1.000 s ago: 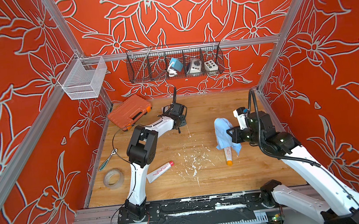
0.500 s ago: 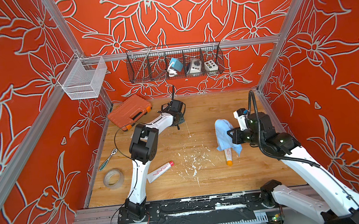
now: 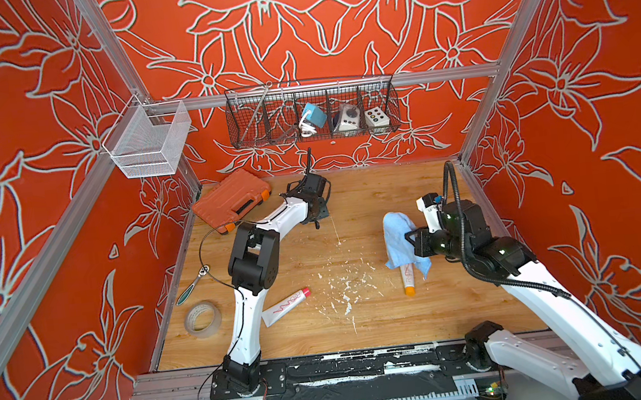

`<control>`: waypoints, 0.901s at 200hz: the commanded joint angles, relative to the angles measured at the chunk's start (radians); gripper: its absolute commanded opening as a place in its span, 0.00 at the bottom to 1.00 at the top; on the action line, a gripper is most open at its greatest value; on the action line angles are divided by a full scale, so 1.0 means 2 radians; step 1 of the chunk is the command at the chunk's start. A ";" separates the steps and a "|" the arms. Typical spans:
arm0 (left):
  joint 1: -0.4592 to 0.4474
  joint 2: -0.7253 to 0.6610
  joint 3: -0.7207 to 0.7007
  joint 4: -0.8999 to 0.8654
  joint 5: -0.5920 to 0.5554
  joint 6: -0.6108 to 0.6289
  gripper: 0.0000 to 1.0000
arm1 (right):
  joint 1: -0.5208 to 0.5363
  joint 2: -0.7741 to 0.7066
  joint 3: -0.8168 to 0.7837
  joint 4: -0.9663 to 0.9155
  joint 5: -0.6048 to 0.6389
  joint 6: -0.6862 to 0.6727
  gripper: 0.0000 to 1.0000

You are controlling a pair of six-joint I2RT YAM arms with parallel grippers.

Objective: Wipe the surface of the toothpaste tube
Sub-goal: Move the toothpaste to the center of the board.

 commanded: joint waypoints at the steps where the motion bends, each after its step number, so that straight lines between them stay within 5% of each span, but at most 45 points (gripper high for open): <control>1: 0.007 -0.067 -0.022 -0.019 -0.021 -0.012 0.61 | -0.005 -0.004 -0.006 0.007 -0.008 0.009 0.00; 91: 0.057 -0.226 -0.211 0.003 -0.057 -0.102 0.71 | -0.005 -0.011 -0.017 0.011 -0.022 0.024 0.00; 180: 0.093 -0.228 -0.292 0.003 -0.058 -0.126 0.80 | -0.005 -0.002 -0.036 0.027 -0.034 0.033 0.00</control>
